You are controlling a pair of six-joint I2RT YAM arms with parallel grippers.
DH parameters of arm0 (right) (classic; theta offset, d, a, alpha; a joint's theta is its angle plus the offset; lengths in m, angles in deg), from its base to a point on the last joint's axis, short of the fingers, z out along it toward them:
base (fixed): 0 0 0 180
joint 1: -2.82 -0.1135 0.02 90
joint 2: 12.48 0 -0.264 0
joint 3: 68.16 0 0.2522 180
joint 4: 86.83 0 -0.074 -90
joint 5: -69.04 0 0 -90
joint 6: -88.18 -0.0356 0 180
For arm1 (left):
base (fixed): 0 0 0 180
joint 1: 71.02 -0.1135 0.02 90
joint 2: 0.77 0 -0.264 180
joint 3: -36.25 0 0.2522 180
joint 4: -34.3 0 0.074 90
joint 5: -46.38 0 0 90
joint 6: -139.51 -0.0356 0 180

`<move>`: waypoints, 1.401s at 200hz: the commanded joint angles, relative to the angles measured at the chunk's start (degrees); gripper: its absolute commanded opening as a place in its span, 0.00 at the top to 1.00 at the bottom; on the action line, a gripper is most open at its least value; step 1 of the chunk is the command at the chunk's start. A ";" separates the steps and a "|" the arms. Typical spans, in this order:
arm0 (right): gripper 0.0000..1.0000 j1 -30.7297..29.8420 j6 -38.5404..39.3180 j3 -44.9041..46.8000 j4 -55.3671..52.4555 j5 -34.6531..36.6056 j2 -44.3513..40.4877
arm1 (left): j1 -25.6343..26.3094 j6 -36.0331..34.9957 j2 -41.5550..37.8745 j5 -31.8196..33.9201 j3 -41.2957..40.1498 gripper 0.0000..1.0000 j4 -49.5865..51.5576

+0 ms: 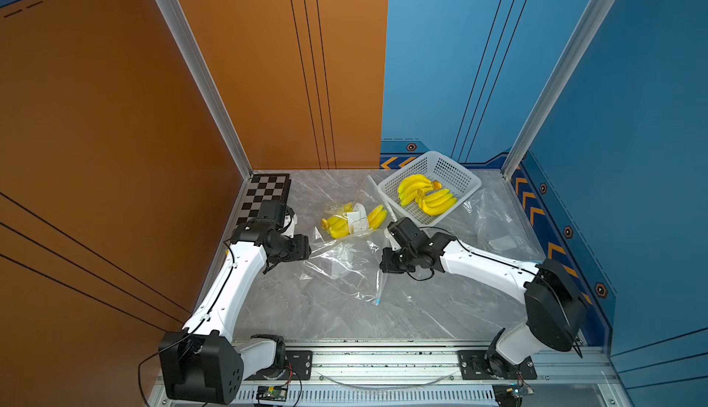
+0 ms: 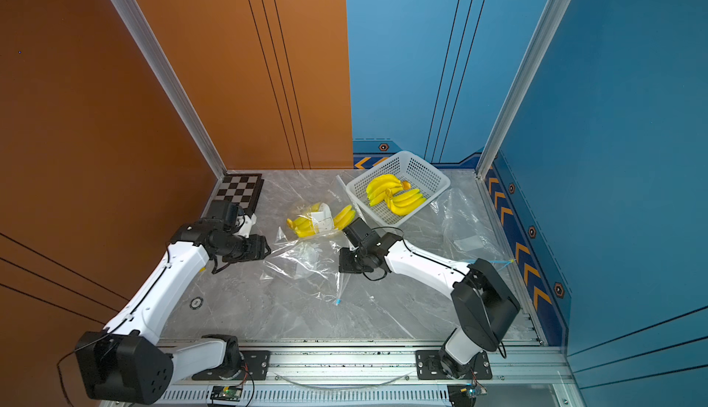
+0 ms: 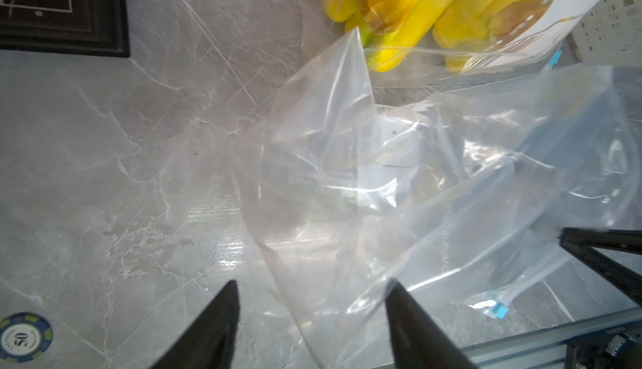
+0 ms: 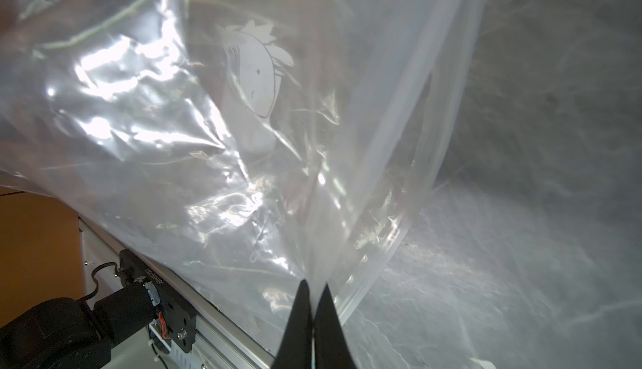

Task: Open the zip-top bag and take out the banana
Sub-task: Pick up the zipper food storage bag at the center of the board, then place the zipper food storage bag in the zipper food storage bag.

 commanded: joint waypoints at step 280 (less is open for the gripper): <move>0.25 67.17 8.80 2.31 -24.93 17.39 -29.85 | 0.25 3.33 2.26 -2.91 7.20 0.02 2.32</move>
